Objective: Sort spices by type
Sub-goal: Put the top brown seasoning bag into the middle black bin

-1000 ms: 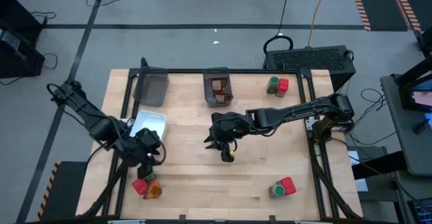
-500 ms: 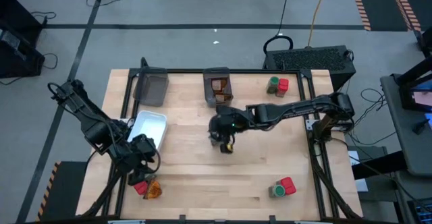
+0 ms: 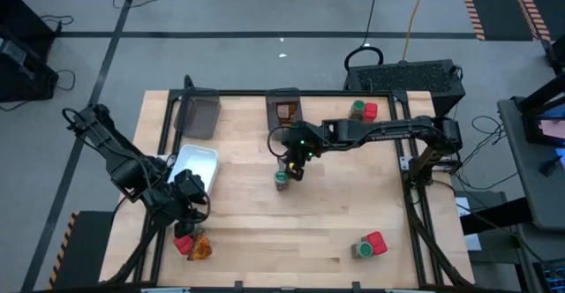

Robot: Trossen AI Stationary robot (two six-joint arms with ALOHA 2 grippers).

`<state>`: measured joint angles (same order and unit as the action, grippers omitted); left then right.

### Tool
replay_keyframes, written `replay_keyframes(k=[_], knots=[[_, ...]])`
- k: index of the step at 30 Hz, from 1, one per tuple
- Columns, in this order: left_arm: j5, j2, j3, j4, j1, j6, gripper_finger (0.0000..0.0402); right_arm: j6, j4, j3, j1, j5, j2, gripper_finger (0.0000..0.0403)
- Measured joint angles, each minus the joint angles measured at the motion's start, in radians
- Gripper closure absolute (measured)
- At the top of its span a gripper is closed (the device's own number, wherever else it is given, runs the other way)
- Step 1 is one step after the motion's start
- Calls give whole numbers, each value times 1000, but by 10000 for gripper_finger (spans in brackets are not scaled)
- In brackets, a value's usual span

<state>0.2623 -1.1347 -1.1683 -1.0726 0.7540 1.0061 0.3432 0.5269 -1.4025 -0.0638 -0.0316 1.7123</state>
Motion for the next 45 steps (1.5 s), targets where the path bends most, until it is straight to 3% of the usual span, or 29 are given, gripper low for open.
replay_keyframes(k=[10, 28, 45], knots=[[6, 0, 0, -13, -2, -1, 199, 36, -4, 0, -21, -3, 37, 299], [35, 0, 0, -19, -36, -54, 199, 31, -37, 0, -41, 5, 37, 195], [35, 0, 0, -19, -83, -112, 199, 68, -35, 0, -44, 65, 37, 197]])
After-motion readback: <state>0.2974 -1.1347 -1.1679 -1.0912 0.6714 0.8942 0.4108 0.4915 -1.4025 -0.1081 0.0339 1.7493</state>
